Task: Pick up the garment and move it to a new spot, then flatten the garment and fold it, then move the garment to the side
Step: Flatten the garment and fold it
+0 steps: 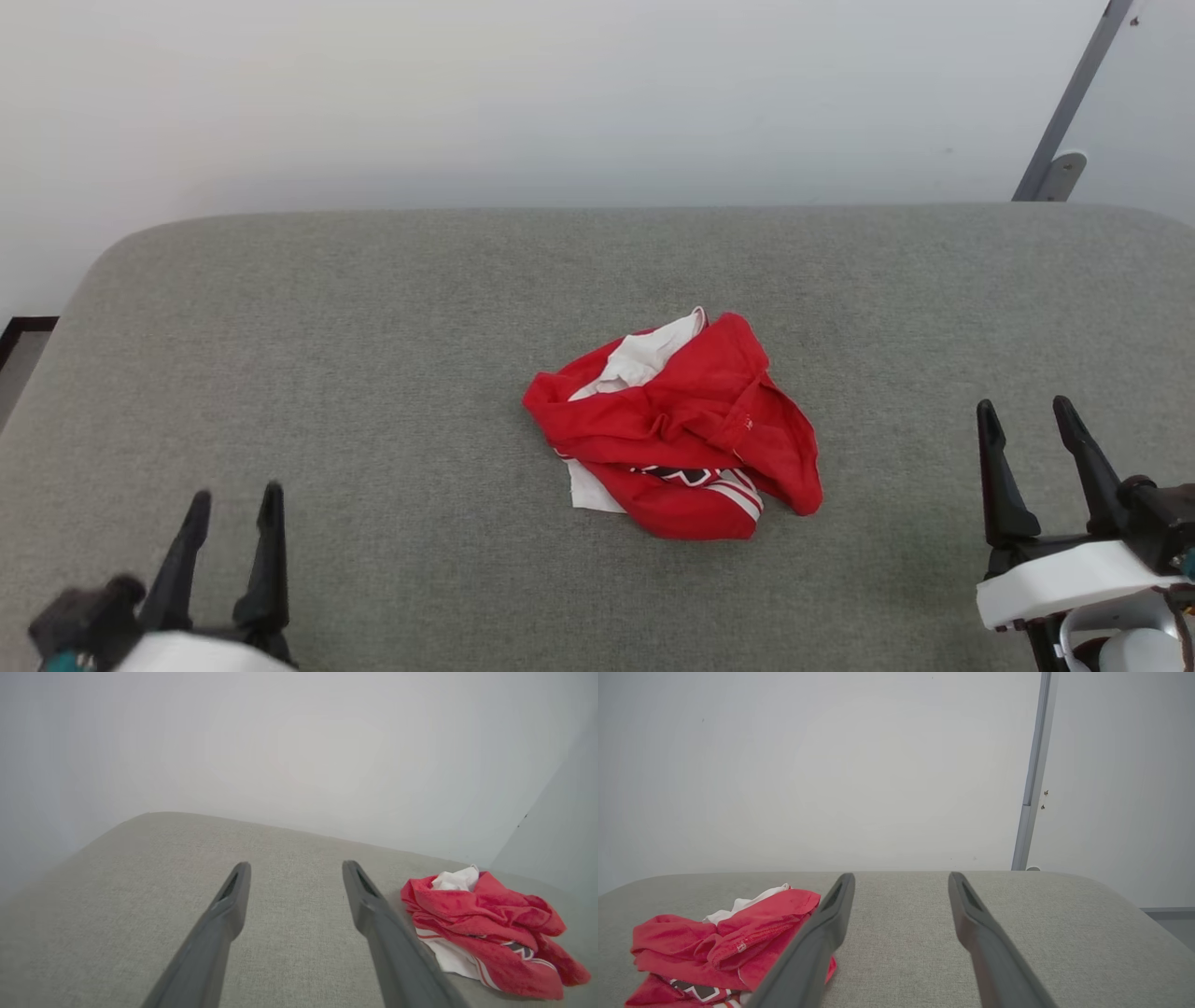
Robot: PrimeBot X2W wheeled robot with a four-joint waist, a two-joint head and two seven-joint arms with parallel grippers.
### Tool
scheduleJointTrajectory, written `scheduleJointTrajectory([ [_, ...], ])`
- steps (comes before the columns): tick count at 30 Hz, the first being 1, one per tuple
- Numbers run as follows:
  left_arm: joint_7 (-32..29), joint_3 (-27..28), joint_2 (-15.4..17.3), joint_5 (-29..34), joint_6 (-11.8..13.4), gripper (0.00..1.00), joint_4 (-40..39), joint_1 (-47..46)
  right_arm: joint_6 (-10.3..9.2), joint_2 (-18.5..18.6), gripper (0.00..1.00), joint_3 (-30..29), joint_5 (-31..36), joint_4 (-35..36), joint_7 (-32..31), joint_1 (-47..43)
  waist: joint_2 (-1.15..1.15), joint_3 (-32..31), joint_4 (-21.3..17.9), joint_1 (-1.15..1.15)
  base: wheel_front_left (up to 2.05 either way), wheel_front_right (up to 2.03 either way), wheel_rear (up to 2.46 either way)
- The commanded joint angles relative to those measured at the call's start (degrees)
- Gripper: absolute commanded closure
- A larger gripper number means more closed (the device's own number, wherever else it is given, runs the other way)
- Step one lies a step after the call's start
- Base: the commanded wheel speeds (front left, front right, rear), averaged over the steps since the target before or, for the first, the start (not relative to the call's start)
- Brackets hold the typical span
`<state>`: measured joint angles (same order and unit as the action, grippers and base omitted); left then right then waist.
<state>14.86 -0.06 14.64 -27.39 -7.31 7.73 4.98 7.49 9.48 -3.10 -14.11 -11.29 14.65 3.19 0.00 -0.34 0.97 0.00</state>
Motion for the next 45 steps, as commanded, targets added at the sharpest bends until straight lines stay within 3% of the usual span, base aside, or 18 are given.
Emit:
scheduleJointTrajectory([
  [1,-1.06,-1.42,1.18,-1.30,-0.18,0.00,-0.05,-2.39,0.00,0.15,0.00,0.37,-0.02,0.14,0.31,0.43,0.00,0.32,-0.49,0.00,0.00,0.00,0.00],
  [11,-10.37,-9.91,9.42,-7.03,-0.19,0.00,-1.43,-13.31,0.00,0.30,0.00,2.60,-0.33,-0.58,0.43,2.94,0.00,3.23,-4.63,0.00,0.00,0.00,0.00],
  [23,-21.96,-20.68,17.29,-12.27,-0.18,0.00,0.59,-29.58,-0.01,-0.23,0.00,5.76,0.05,-3.29,0.56,8.32,0.00,6.67,-14.35,0.00,0.00,0.00,0.00],
  [34,-28.78,-34.25,18.92,-17.59,-0.18,0.00,5.61,-42.28,0.00,-1.45,0.00,4.65,0.46,-3.37,0.59,9.23,0.00,9.05,-19.54,0.00,0.00,0.00,0.00],
  [45,-40.44,-42.83,17.69,-19.86,-0.19,0.00,18.43,-49.71,0.00,-2.21,0.00,4.01,0.47,-2.95,0.60,9.70,0.00,10.60,-20.23,0.00,0.00,0.00,0.00],
])
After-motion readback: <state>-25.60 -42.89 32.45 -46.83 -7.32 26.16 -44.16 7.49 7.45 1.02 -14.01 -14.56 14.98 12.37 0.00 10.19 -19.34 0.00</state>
